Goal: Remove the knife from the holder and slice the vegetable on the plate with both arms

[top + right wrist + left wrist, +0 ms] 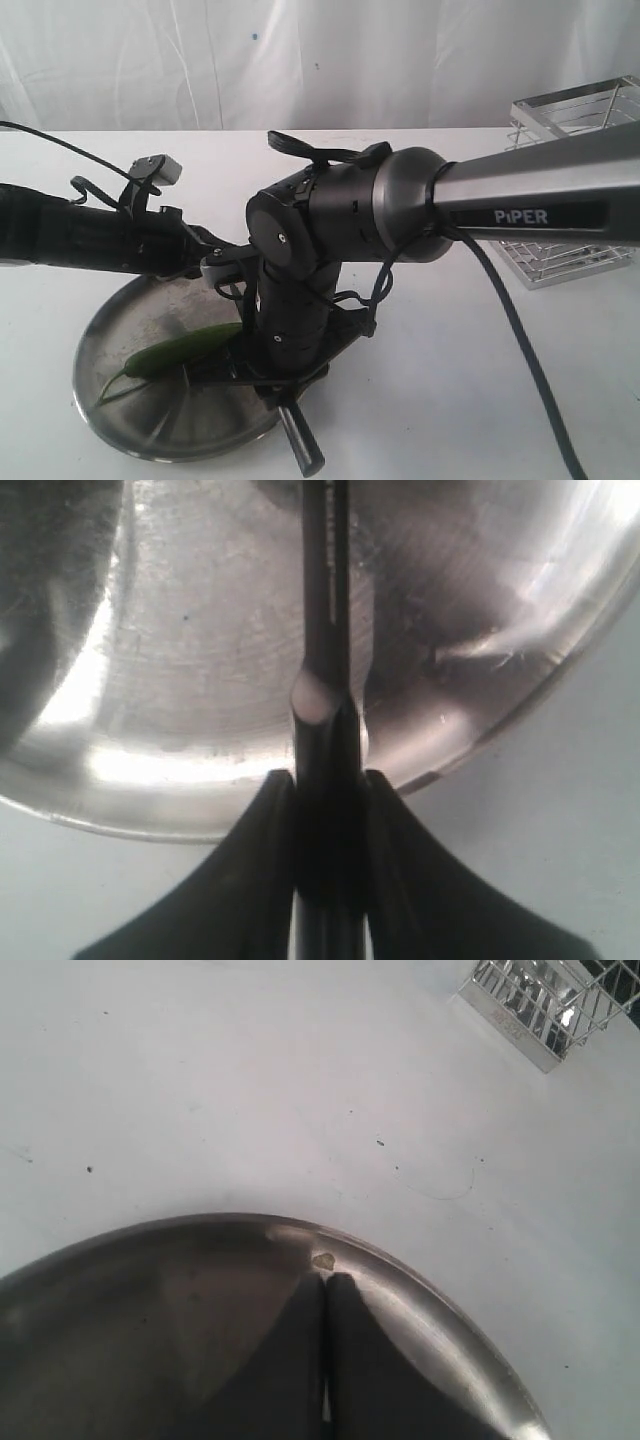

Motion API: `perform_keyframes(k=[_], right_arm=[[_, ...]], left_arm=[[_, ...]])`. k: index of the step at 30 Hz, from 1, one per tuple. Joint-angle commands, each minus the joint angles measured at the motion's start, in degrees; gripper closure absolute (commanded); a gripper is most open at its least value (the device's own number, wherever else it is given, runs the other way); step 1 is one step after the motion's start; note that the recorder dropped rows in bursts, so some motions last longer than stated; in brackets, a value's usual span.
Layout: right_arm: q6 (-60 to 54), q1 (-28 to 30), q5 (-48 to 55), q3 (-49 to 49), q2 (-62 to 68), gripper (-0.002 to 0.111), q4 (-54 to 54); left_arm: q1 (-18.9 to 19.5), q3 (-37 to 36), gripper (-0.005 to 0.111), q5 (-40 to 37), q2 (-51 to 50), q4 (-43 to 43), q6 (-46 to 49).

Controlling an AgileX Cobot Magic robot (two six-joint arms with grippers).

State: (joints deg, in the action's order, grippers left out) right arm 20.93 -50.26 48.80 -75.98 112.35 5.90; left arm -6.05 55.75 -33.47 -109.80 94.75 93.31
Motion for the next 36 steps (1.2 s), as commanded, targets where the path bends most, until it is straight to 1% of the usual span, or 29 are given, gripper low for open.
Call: perform_keyframes(k=[1, 11, 16, 21, 27, 31, 36], right_arm=[[0.2, -0.2, 0.3, 0.0, -0.8, 0.108, -0.4], [0.2, -0.2, 0.3, 0.0, -0.8, 0.108, -0.1], [0.2, -0.2, 0.0, 0.0, -0.8, 0.108, -0.2], [0.2, -0.2, 0.0, 0.0, -0.8, 0.108, 0.1], [0.2, -0.2, -2.0, 0.0, -0.8, 0.108, 0.7], [0.2, -0.2, -1.9, 0.0, -0.8, 0.108, 0.7], [0.2, -0.2, -2.1, 0.0, -0.8, 0.108, 1.2]], left_arm=[[0.1, -0.3, 0.107, -1.5, 0.2, 2.0, 0.5], [0.1, -0.3, 0.107, -4.4, 0.2, 1.9, 1.1], [0.1, -0.3, 0.107, -6.2, 0.2, -0.1, -0.1], [0.1, -0.5, 0.107, -3.1, 0.2, -1.0, -0.8], [0.1, -0.5, 0.107, -2.2, 0.2, -1.0, -0.9], [0.1, -0.5, 0.107, 0.6, 0.2, 1.6, -0.7], [0.1, -0.5, 0.107, 0.0, -0.2, 1.1, 0.5]])
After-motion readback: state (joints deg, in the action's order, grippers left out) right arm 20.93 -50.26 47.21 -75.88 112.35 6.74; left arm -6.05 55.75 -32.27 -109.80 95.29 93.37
